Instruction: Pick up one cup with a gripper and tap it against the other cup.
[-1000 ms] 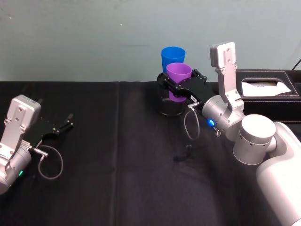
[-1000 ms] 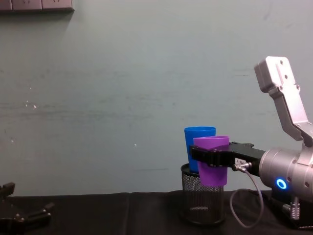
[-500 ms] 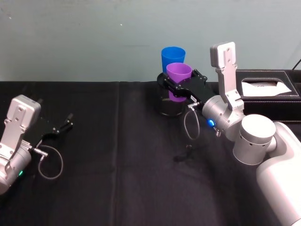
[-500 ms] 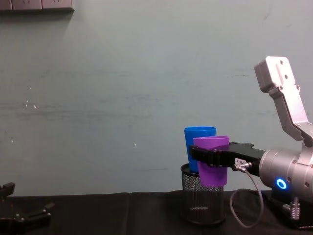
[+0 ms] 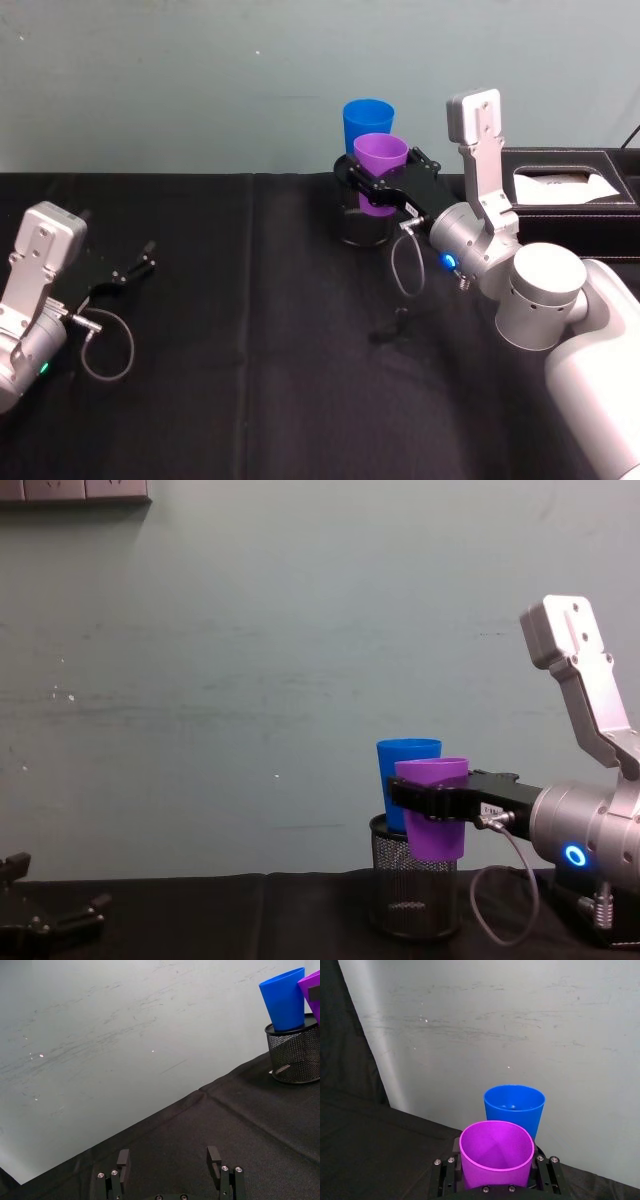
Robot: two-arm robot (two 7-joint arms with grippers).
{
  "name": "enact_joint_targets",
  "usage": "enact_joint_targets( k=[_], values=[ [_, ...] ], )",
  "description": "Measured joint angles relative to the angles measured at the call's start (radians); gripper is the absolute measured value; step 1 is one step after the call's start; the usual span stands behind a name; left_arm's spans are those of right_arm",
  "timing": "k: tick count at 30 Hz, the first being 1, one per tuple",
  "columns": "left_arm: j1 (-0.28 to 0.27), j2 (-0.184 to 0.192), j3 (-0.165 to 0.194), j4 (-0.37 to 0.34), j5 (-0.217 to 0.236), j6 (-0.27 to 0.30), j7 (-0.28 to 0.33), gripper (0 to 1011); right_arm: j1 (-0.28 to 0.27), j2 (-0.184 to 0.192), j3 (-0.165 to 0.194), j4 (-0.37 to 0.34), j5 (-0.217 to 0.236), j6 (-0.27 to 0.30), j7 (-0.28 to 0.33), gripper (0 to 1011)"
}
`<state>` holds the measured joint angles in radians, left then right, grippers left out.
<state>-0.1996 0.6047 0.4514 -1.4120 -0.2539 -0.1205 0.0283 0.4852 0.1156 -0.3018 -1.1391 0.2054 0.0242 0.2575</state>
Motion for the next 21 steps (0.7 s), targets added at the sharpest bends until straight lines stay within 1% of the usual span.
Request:
enact_joint_targets(
  k=[21],
  values=[
    [0.0, 0.0, 0.0, 0.0, 0.0, 0.0, 0.0, 1000, 0.0, 0.0, 0.0, 0.0, 0.0, 0.0, 0.0, 724]
  ],
)
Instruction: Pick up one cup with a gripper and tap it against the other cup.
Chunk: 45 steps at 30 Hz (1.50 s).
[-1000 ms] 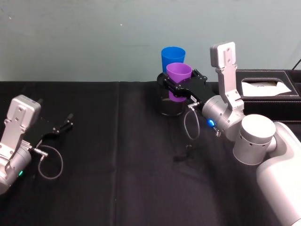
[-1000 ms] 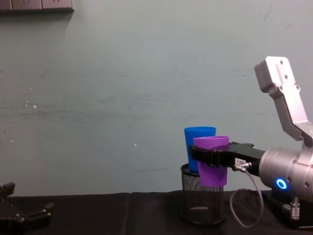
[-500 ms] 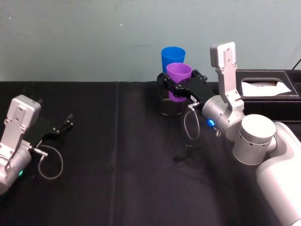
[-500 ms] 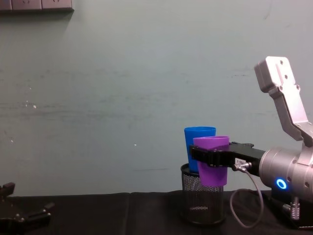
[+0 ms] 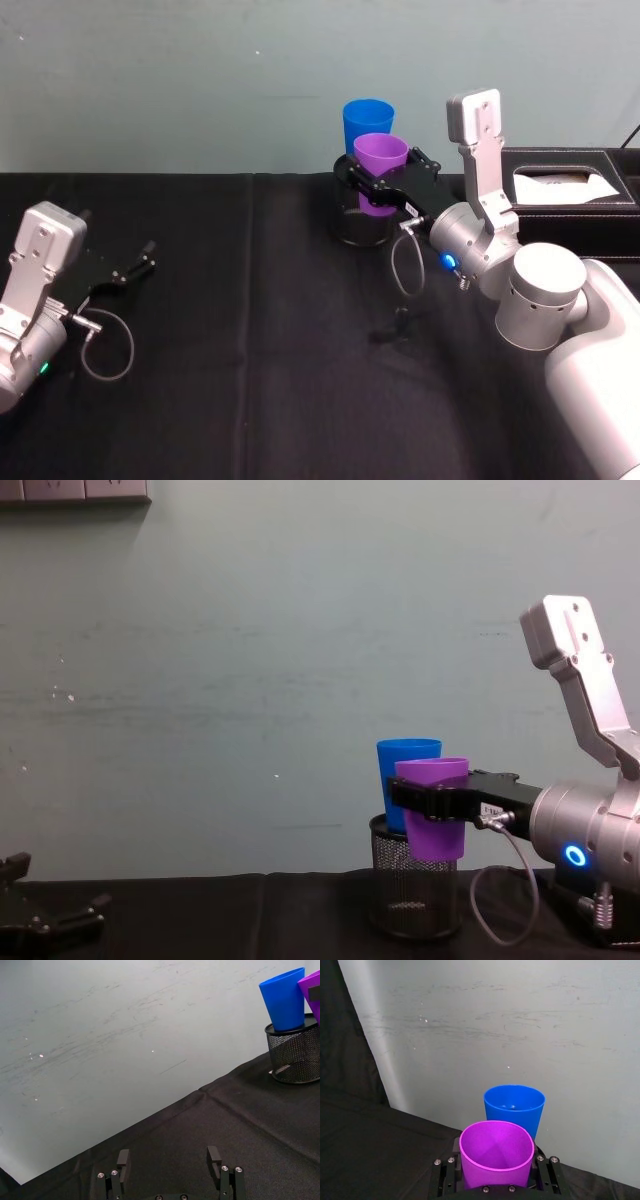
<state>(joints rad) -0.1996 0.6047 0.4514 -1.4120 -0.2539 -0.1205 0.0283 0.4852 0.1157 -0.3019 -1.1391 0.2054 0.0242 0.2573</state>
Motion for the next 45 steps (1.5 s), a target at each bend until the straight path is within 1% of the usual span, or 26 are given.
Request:
enact_joint_targets(
  k=[45],
  values=[
    [0.0, 0.0, 0.0, 0.0, 0.0, 0.0, 0.0, 1000, 0.0, 0.0, 0.0, 0.0, 0.0, 0.0, 0.0, 723]
  ],
)
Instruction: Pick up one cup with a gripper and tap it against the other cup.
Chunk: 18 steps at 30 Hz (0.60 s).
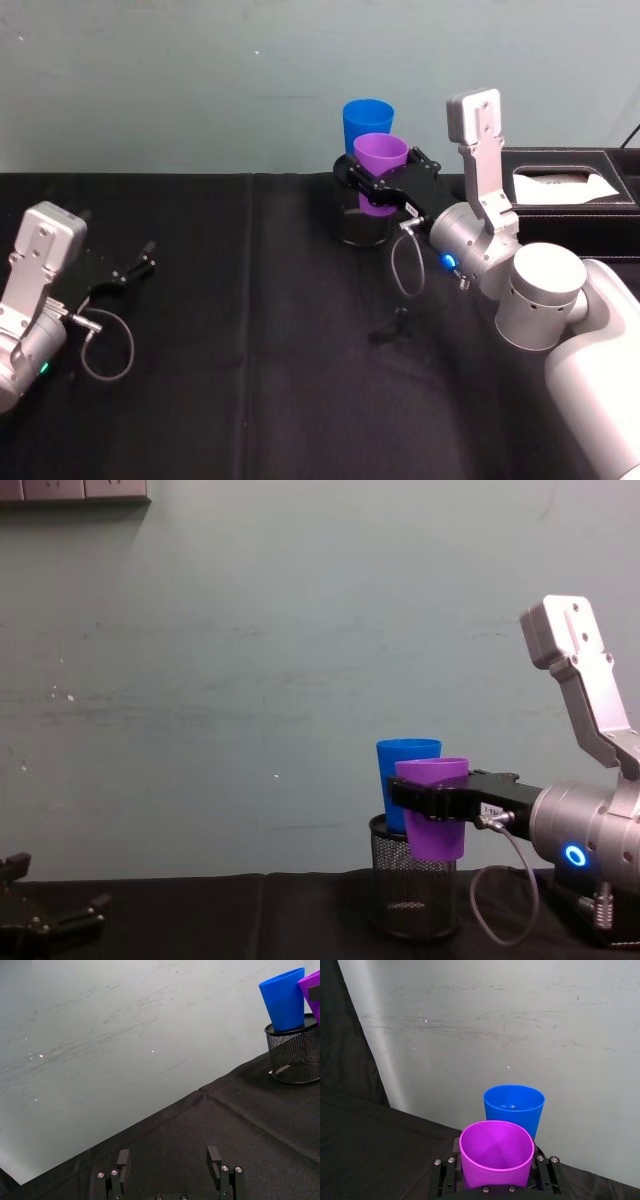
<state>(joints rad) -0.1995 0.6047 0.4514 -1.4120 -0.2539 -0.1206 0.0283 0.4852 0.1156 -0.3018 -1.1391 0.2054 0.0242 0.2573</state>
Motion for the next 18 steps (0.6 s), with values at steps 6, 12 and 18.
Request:
enact_joint_targets(
  k=[6, 12, 18],
  values=[
    [0.0, 0.0, 0.0, 0.0, 0.0, 0.0, 0.0, 1000, 0.0, 0.0, 0.0, 0.0, 0.0, 0.0, 0.0, 724],
    [0.0, 0.0, 0.0, 0.0, 0.0, 0.0, 0.0, 1000, 0.0, 0.0, 0.0, 0.0, 0.0, 0.0, 0.0, 724],
    [0.0, 0.0, 0.0, 0.0, 0.0, 0.0, 0.0, 1000, 0.0, 0.0, 0.0, 0.0, 0.0, 0.0, 0.0, 723]
  ],
)
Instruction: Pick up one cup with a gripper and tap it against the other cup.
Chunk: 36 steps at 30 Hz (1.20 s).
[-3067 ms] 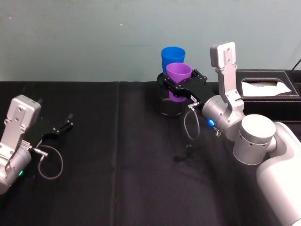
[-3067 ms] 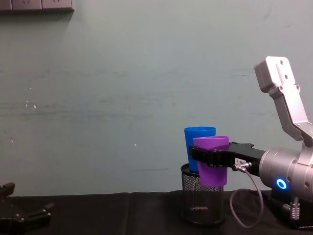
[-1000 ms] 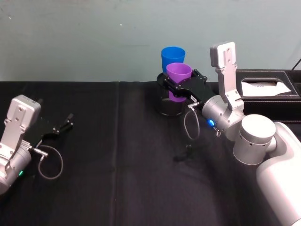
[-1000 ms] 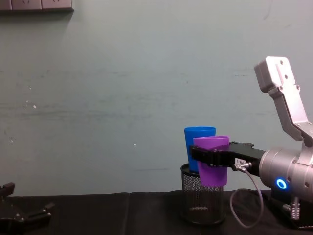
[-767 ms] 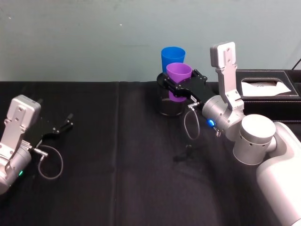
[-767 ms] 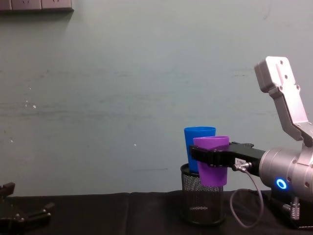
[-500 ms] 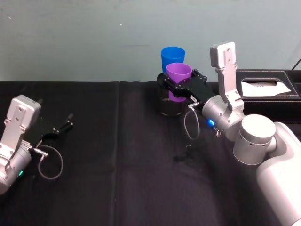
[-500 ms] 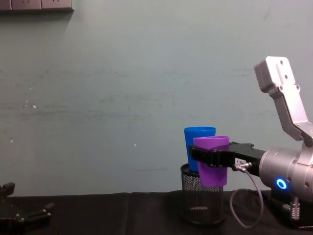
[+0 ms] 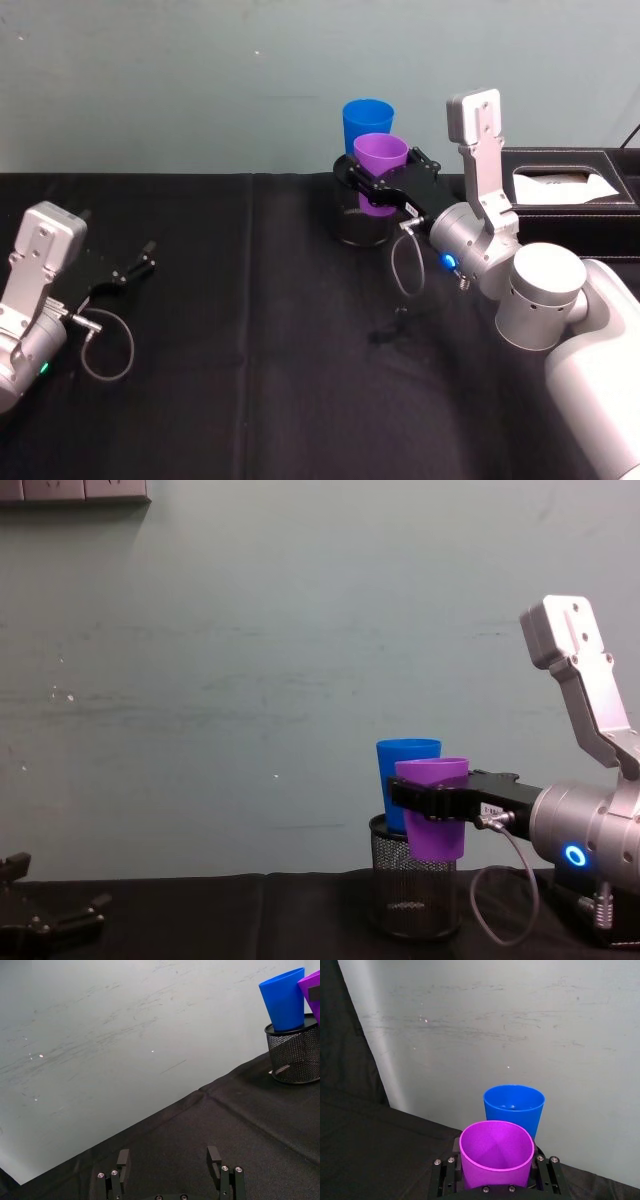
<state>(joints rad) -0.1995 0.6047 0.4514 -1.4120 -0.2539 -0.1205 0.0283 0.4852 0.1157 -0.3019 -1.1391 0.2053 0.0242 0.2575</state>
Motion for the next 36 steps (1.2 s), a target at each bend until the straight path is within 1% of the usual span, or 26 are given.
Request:
enact_joint_targets(
  k=[30, 33, 36],
  values=[
    [0.0, 0.0, 0.0, 0.0, 0.0, 0.0, 0.0, 1000, 0.0, 0.0, 0.0, 0.0, 0.0, 0.0, 0.0, 723],
    [0.0, 0.0, 0.0, 0.0, 0.0, 0.0, 0.0, 1000, -0.007, 0.0, 0.002, -0.008, 0.001, 0.002, 0.001, 724],
    [0.0, 0.0, 0.0, 0.0, 0.0, 0.0, 0.0, 1000, -0.031, 0.006, 0.008, -0.04, 0.007, 0.009, 0.003, 723]
  ],
)
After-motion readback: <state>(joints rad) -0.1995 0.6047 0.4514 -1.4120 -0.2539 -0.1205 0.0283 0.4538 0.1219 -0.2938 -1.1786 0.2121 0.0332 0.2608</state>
